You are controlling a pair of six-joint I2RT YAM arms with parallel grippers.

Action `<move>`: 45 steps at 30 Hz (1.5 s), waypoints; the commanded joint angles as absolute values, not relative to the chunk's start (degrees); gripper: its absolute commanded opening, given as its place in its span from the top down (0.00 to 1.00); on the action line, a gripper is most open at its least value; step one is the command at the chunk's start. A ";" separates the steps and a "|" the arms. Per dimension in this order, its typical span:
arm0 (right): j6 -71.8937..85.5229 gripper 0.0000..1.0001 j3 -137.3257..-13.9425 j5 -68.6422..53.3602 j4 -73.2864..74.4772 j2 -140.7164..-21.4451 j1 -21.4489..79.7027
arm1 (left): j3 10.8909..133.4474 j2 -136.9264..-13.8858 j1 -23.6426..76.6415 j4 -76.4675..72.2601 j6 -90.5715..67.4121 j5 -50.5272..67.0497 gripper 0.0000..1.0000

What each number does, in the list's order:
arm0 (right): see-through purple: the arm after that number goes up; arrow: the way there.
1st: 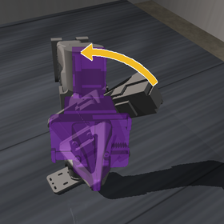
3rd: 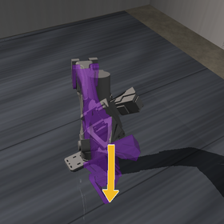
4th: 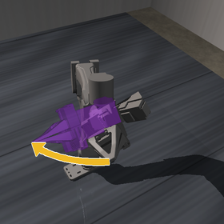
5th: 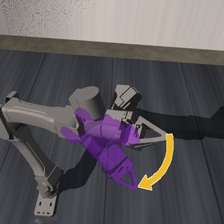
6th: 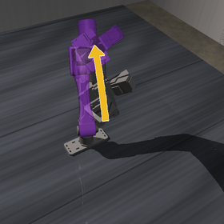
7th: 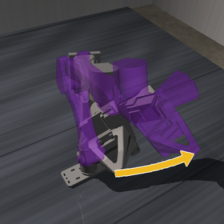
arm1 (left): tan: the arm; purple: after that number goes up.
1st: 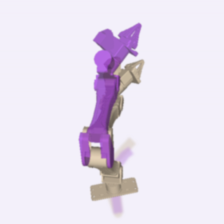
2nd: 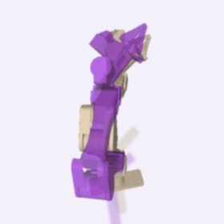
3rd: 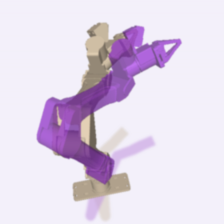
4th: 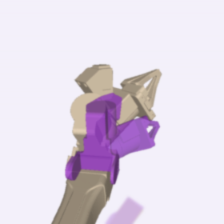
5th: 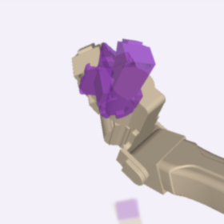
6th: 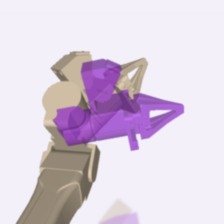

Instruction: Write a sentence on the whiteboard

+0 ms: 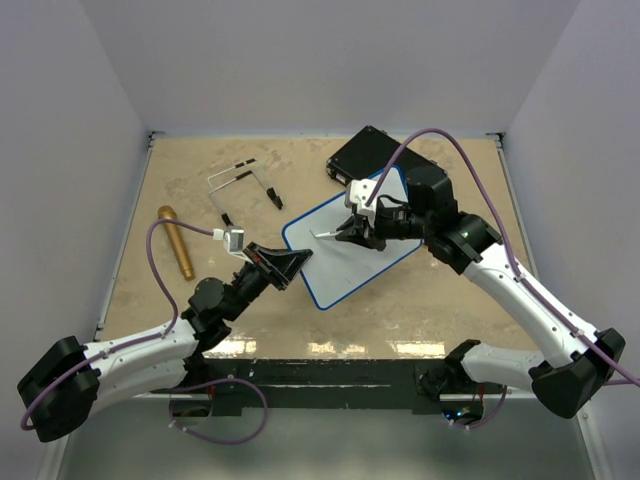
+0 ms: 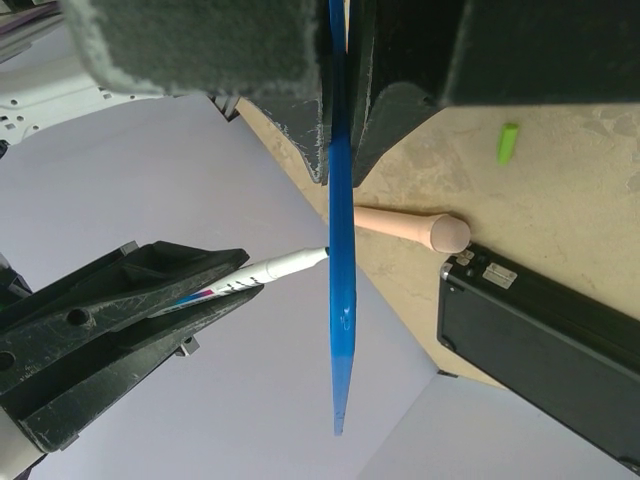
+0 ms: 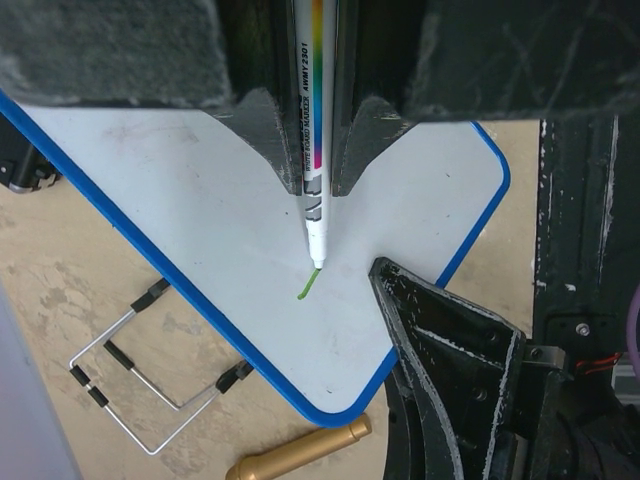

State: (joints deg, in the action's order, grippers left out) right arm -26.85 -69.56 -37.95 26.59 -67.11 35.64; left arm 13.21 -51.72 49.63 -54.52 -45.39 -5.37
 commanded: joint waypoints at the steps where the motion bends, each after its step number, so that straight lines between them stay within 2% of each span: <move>1: -28.30 1.00 -68.91 -35.68 27.77 -65.92 35.68 | 14.68 -49.31 49.92 -65.57 -45.70 -5.63 1.00; 20: -24.43 1.00 -75.14 -29.36 24.79 -69.43 35.68 | 14.15 -50.62 50.01 -66.62 -46.14 -5.01 1.00; 45: -29.97 1.00 -71.98 -36.38 30.49 -68.03 35.68 | 13.36 -49.48 50.01 -66.09 -45.88 -5.80 1.00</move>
